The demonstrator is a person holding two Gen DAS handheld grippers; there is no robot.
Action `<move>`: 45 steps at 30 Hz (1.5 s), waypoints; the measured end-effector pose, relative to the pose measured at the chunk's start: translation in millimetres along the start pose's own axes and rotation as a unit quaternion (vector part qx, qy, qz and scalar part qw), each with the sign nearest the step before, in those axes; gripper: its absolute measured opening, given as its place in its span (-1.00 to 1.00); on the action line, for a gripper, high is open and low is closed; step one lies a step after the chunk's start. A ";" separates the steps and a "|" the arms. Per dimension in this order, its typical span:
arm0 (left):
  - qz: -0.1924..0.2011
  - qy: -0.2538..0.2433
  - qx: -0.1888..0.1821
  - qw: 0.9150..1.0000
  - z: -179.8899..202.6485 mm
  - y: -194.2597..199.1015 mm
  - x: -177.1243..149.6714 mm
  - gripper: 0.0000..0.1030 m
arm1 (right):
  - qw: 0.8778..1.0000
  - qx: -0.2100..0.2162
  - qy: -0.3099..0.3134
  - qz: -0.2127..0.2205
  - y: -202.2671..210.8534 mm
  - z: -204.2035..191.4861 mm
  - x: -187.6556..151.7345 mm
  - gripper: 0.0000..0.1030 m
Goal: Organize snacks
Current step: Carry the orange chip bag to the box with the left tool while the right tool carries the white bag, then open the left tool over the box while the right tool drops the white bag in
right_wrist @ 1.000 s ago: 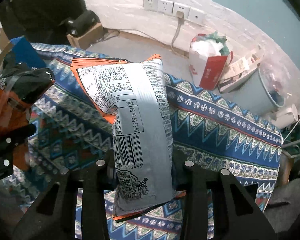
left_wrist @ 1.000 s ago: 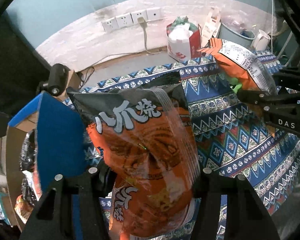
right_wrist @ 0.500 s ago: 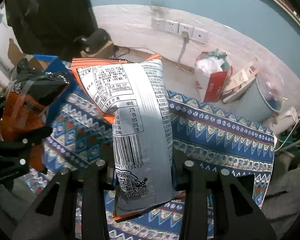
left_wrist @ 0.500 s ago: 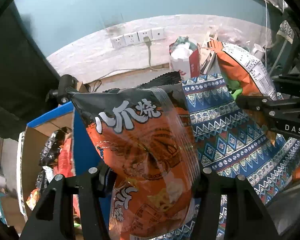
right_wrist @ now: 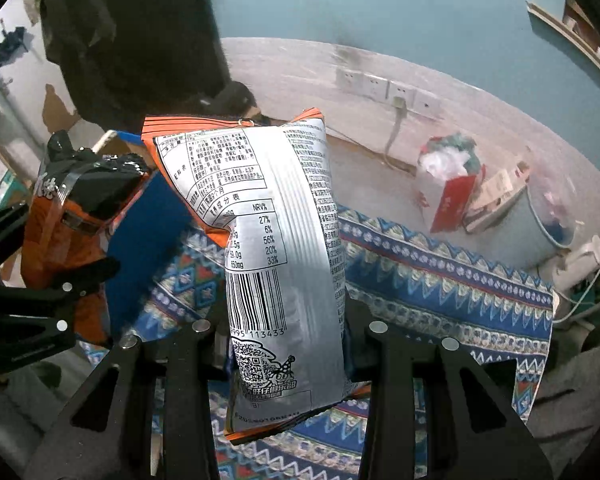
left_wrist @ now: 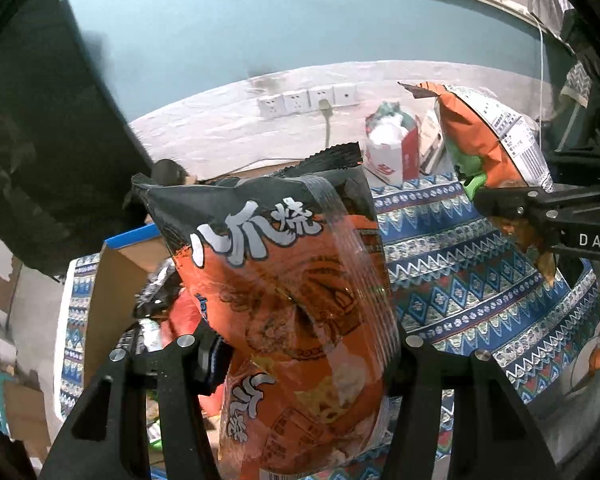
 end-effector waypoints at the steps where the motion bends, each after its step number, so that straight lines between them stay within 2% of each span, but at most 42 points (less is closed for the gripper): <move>1: 0.002 0.003 0.002 1.000 -4.3 3.5 -0.8 0.13 | 1.000 0.002 0.004 0.002 1.5 -5.9 3.3 -0.31; 19: 0.019 0.073 0.039 0.996 -88.7 27.2 -28.2 0.13 | 0.997 0.047 0.056 0.010 -5.1 -102.1 47.4 -0.31; 32: 0.001 0.139 0.074 0.988 -163.6 20.9 -57.4 0.13 | 0.994 0.072 0.086 -0.001 -24.8 -167.9 69.6 -0.30; 40: -0.021 0.188 0.066 0.980 -198.0 4.9 -78.8 0.14 | 0.992 0.086 0.093 -0.016 -41.1 -201.7 79.9 -0.30; 45: -0.042 0.224 0.048 0.973 -208.1 -8.6 -91.3 0.17 | 0.991 0.090 0.095 -0.029 -52.1 -220.8 82.2 -0.30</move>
Point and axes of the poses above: each gripper's, at about its wrist camera, not at the fingertips, and y roughly against the way its jaws point, z to its right, x to its top, the point moved 7 cm from there along -y, roughly the way its jaws point, and after that the axes turned 13 degrees about -x, right-handed, at the moved point
